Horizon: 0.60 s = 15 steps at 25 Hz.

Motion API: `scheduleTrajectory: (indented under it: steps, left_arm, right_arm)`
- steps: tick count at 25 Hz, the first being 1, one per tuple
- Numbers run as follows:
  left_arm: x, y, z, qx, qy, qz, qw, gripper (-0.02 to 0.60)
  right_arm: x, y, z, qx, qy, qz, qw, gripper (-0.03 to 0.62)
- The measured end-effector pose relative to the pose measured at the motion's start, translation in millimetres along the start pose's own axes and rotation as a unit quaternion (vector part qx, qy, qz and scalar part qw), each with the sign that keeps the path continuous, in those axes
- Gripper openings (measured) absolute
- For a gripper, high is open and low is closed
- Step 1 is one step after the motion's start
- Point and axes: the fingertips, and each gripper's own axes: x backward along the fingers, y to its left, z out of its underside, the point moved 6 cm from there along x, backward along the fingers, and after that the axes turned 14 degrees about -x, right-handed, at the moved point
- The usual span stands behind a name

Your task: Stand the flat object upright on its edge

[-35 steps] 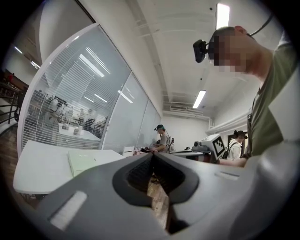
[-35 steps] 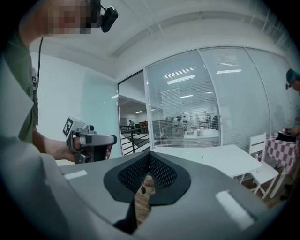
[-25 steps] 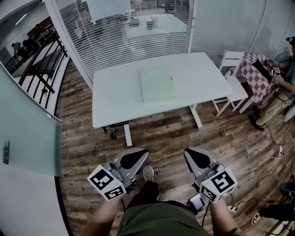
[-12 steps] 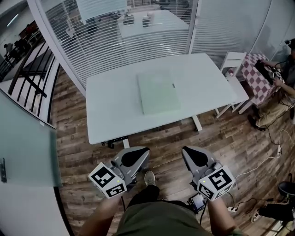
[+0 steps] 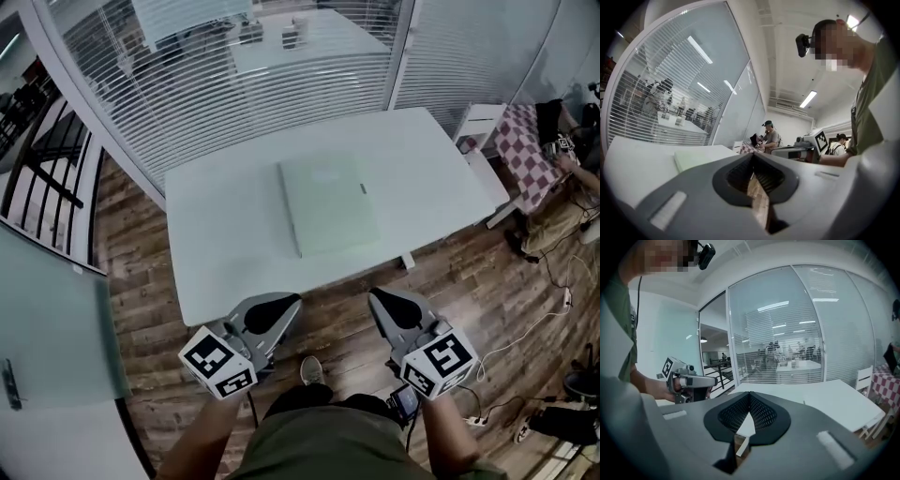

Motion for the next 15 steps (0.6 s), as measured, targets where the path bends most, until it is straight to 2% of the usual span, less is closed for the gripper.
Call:
scheduleTrajectory:
  steps: [7,15]
  left_arm:
    - [-17.4,40.5,14.9,0.009,0.013,0.006,0.9999,-0.001]
    - [-40.3,73.8,22.5,0.017,0.022,0.001,0.9996,0.000]
  right_arm:
    - [-33.7,-20.5,-5.6,-0.003,0.005,0.015,1.000,0.006]
    - [-64.3,-49.7,-13.3,-0.009,0.019,0.011,1.000,0.006]
